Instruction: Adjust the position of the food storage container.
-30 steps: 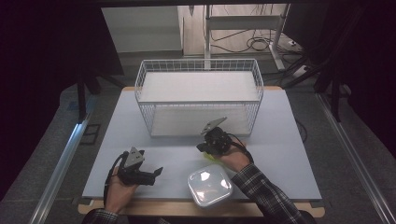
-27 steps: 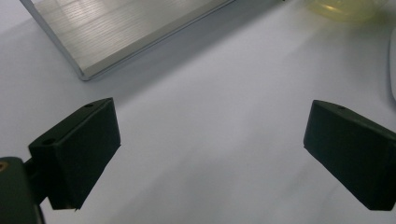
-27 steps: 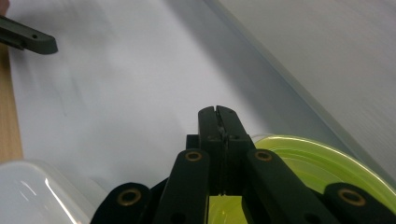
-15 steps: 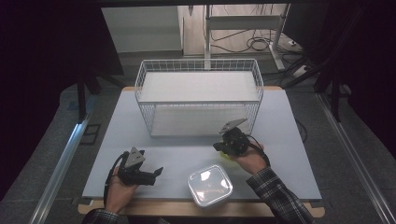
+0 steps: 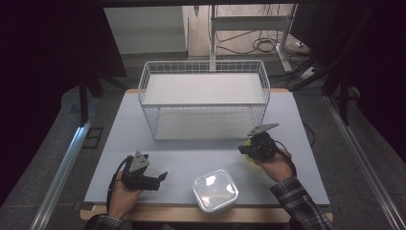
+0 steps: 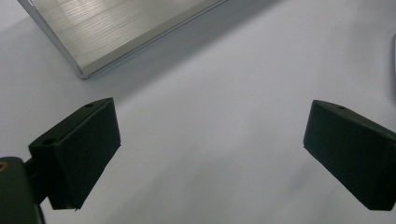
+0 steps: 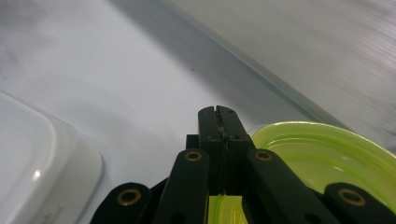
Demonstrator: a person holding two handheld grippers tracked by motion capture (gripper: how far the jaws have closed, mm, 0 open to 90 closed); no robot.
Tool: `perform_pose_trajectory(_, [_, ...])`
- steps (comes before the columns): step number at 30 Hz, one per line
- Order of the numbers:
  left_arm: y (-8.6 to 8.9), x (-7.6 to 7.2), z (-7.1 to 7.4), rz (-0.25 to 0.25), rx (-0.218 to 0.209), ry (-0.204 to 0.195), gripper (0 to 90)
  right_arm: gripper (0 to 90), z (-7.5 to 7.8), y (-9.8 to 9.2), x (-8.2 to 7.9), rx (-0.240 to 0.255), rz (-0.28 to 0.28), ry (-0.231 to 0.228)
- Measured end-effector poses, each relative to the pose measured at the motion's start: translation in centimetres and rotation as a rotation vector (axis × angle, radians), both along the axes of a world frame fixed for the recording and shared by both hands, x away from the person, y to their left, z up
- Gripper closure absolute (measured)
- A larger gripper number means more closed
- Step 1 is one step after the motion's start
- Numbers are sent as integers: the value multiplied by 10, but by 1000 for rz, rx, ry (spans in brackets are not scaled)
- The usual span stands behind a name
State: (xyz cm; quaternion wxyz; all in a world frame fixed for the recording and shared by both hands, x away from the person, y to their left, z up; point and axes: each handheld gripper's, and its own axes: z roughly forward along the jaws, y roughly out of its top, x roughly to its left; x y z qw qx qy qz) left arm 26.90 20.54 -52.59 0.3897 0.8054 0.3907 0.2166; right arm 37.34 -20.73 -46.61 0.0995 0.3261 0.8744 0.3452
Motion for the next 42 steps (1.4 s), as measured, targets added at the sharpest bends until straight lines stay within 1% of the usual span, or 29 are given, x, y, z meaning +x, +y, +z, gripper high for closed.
perform_pose_trajectory(2, [0, 0, 0, 0, 2, 0, 34, 899, 0, -8, 1, 5, -20, -4])
perform_pose_trajectory(3, [-1, 0, 0, 0, 2, 1, 34, 899, 0, -16, 2, 11, -44, -4])
perform_pose_trajectory(4, [-1, 0, 0, 0, 2, 1, 34, 899, 0, -20, 2, 12, -52, -6])
perform_pose_trajectory(5, [-1, 0, 0, 0, 2, 1, 34, 899, 0, -20, 2, 12, -52, -6])
perform_pose_trajectory(7, [-1, 0, 0, 0, 2, 3, 35, 899, 1, -32, 3, 5, -81, -14])
perform_pose_trajectory(10, [-2, 1, -1, 0, -3, 7, 34, 898, 1, -45, 3, 15, -116, -10])
perform_pose_trajectory(12, [-2, 1, -1, 0, -8, 11, 34, 898, 1, -51, 2, 19, -137, -11])
perform_pose_trajectory(14, [-4, 1, -1, -1, -16, 23, 34, 895, 2, -53, -1, 20, -155, -22])
perform_pose_trajectory(15, [-5, 1, 0, -4, -23, 30, 34, 892, 3, -53, -3, 25, -154, -22])
perform_pose_trajectory(17, [-6, -1, 3, -14, -29, 43, 35, 888, 4, -51, -11, 55, -145, -31])
perform_pose_trajectory(18, [-6, -1, 3, -14, -29, 43, 35, 886, 5, -50, -15, 71, -136, -36])
perform_pose_trajectory(19, [-10, -4, 6, -23, -47, 56, 43, 884, 5, -49, -21, 85, -126, -40])
perform_pose_trajectory(21, [-11, -6, 9, -26, -54, 62, 83, 883, 3, -44, -33, 94, -105, -45])
perform_pose_trajectory(22, [-14, -9, 11, -33, -61, 65, 116, 883, 1, -42, -39, 98, -96, -43])
perform_pose_trajectory(23, [-19, -16, 14, -64, -76, 67, 158, 883, -1, -40, -45, 103, -87, -37])
perform_pose_trajectory(24, [-19, -16, 14, -64, -76, 67, 203, 883, -3, -39, -51, 109, -78, -27])
perform_pose_trajectory(25, [-26, -25, 16, -106, -83, 72, 256, 884, -5, -37, -57, 111, -67, -19])
perform_pose_trajectory(26, [-29, -29, 17, -127, -92, 73, 330, 884, -7, -35, -63, 112, -59, -9])
perform_pose_trajectory(27, [-29, -29, 17, -127, -92, 73, 398, 884, -7, -35, -63, 112, -59, -9])
perform_pose_trajectory(28, [-35, -38, 17, -166, -127, 83, 456, 884, -10, -32, -73, 113, -47, 7])
perform_pose_trajectory(29, [-35, -38, 17, -166, -127, 83, 524, 884, -11, -30, -78, 118, -42, 17])
perform_pose_trajectory(30, [-43, -46, 14, -188, -144, 92, 565, 885, -12, -28, -83, 123, -36, 26])
perform_pose_trajectory(31, [-43, -46, 14, -188, -144, 92, 605, 885, -12, -28, -83, 123, -36, 26])
perform_pose_trajectory(32, [-53, -53, 10, -206, -137, 114, 658, 886, -15, -25, -91, 131, -26, 49])
perform_pose_trajectory(34, [-62, -57, 6, -225, -134, 139, 748, 887, -18, -21, -99, 132, -15, 62])
perform_pose_trajectory(36, [-70, -60, 3, -242, -155, 162, 833, 887, -20, -17, -105, 135, -5, 77])
perform_pose_trajectory(38, [-76, -63, 1, -259, -178, 184, 890, 887, -22, -14, -111, 121, 7, 90])
perform_pose_trajectory(40, [-83, -63, -1, -267, -189, 210, 897, 887, -25, -13, -117, 115, 8, 107])
perform_pose_trajectory(42, [-89, -64, -3, -271, -187, 221, 898, 887, -28, -10, -121, 111, 12, 123])
